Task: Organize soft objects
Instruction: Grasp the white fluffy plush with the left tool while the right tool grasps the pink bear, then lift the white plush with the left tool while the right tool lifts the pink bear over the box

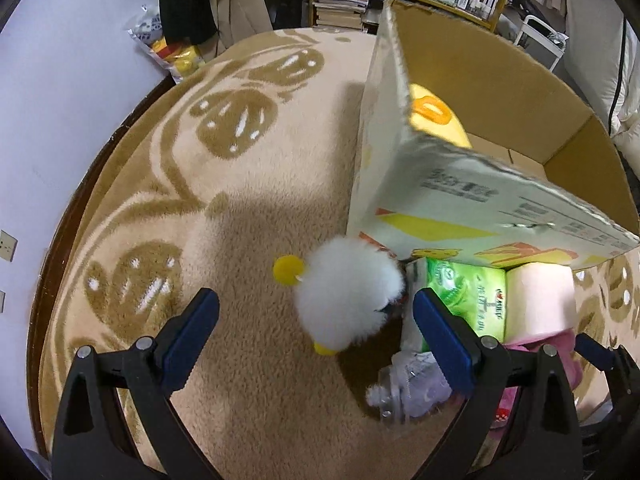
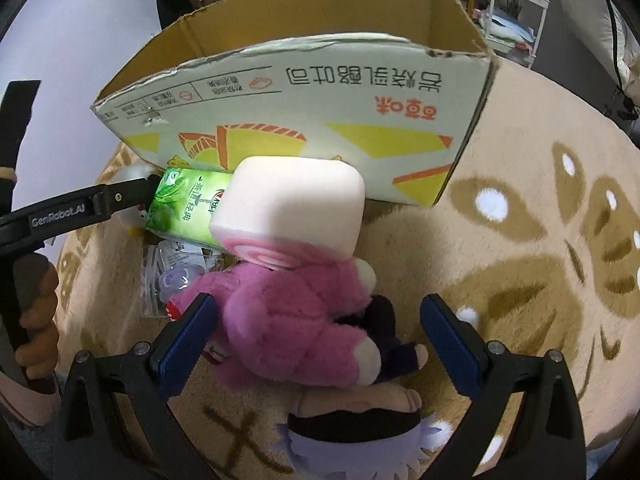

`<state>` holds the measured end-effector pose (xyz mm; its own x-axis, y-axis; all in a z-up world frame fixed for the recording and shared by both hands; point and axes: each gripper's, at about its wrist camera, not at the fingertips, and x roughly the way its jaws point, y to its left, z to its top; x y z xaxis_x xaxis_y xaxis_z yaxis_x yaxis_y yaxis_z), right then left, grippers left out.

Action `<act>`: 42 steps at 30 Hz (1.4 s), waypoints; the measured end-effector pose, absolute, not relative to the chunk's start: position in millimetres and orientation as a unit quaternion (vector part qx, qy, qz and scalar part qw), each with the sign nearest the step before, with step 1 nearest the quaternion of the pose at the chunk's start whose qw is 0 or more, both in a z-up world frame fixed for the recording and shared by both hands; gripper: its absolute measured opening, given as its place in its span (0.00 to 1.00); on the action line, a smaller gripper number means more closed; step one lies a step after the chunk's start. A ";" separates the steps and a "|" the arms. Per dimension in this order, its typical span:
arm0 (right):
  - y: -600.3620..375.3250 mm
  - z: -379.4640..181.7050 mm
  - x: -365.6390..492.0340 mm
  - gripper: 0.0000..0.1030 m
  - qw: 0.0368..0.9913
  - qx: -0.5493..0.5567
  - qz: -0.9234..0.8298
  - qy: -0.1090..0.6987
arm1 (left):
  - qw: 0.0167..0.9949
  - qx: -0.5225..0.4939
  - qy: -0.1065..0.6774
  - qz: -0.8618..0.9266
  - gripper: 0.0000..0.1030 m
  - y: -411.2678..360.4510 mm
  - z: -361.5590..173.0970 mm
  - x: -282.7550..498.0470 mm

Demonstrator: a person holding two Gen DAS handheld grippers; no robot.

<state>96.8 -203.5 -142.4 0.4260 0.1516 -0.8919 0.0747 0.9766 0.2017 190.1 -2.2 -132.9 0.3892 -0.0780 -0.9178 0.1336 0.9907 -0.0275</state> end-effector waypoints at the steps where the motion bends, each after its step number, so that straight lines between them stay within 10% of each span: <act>1: -202.7 -142.8 97.2 0.99 0.838 0.105 0.026 0.535 | 0.832 0.021 0.551 -0.066 0.90 -0.8 -135.5 192.1; 17: -214.5 -139.9 96.2 0.75 0.837 0.132 0.046 0.529 | 0.822 -0.015 0.556 -0.124 0.66 -1.0 -153.4 199.0; 23: -216.5 -144.7 101.1 0.76 0.832 0.150 0.044 0.533 | 0.814 -0.060 0.555 -0.161 0.34 3.4 -154.1 200.2; 42: -210.9 -107.3 81.9 0.61 0.869 0.137 0.023 0.476 | 0.859 -0.009 0.495 -0.129 0.32 2.7 -110.7 160.3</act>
